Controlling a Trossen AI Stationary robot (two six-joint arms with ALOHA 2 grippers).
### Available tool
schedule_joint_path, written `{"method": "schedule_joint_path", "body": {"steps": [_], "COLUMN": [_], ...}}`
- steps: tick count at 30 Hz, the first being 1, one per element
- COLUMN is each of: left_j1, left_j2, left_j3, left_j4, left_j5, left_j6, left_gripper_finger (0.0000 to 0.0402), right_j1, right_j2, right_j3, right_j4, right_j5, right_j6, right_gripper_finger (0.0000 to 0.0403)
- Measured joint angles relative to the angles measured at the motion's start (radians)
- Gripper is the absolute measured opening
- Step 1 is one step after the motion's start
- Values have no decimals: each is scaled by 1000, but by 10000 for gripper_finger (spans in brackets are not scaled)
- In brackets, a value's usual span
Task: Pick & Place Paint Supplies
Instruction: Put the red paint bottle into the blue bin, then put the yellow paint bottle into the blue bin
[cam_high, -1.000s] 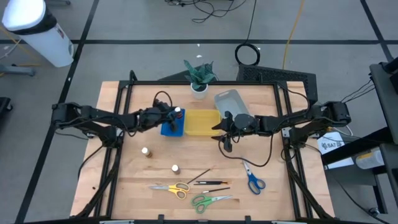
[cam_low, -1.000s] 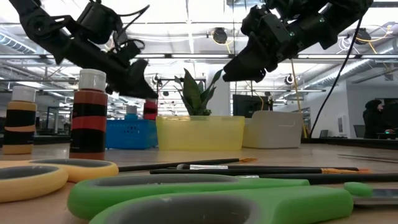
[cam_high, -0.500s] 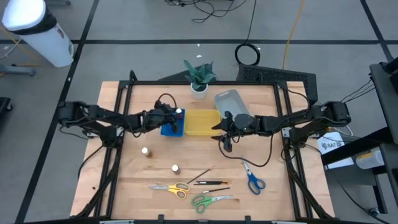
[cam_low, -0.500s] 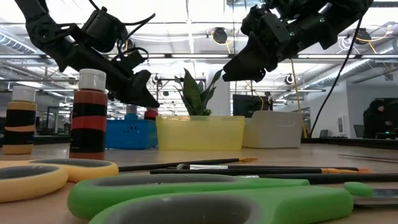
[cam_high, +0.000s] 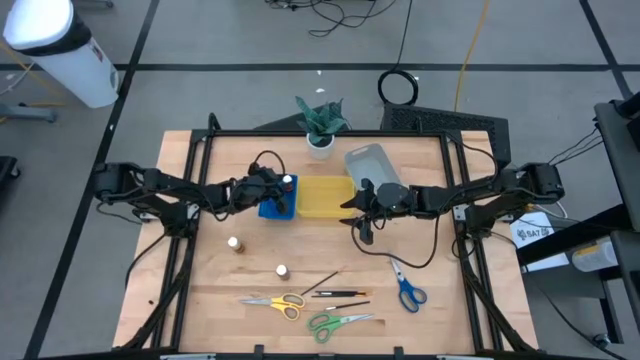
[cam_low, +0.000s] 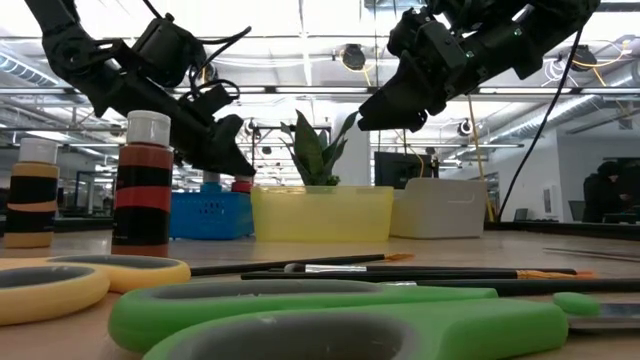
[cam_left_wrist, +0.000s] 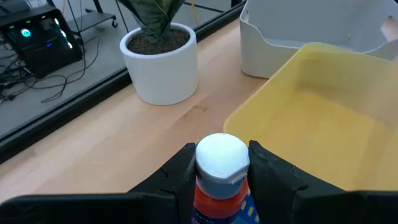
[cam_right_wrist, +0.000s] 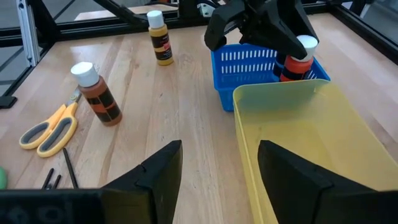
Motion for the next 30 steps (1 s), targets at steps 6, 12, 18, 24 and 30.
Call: {"method": "schedule_joint_path", "body": {"steps": [6,12,18,24,30], "left_j1": [0,0,-6,-47,-144], "left_j2": [0,0,-1,-22,-133], "left_j3": [0,3,39,80,198], "left_j4": [2,19,37,24,-261], "left_j5": [0,6,9,10,21], "left_j6": [-10,-9,-4,100,166], "left_gripper_finger": [194,223,228,229,230], "right_j1": [0,0,0,0,0], "right_j2": [0,0,0,0,0], "right_j3": [0,0,0,0,0], "right_j4": [0,0,0,0,-7], "right_j5": [0,0,0,0,-3], "right_j6": [0,-15,-15,-15,1], "right_gripper_finger": [196,193,194,192,196]}}
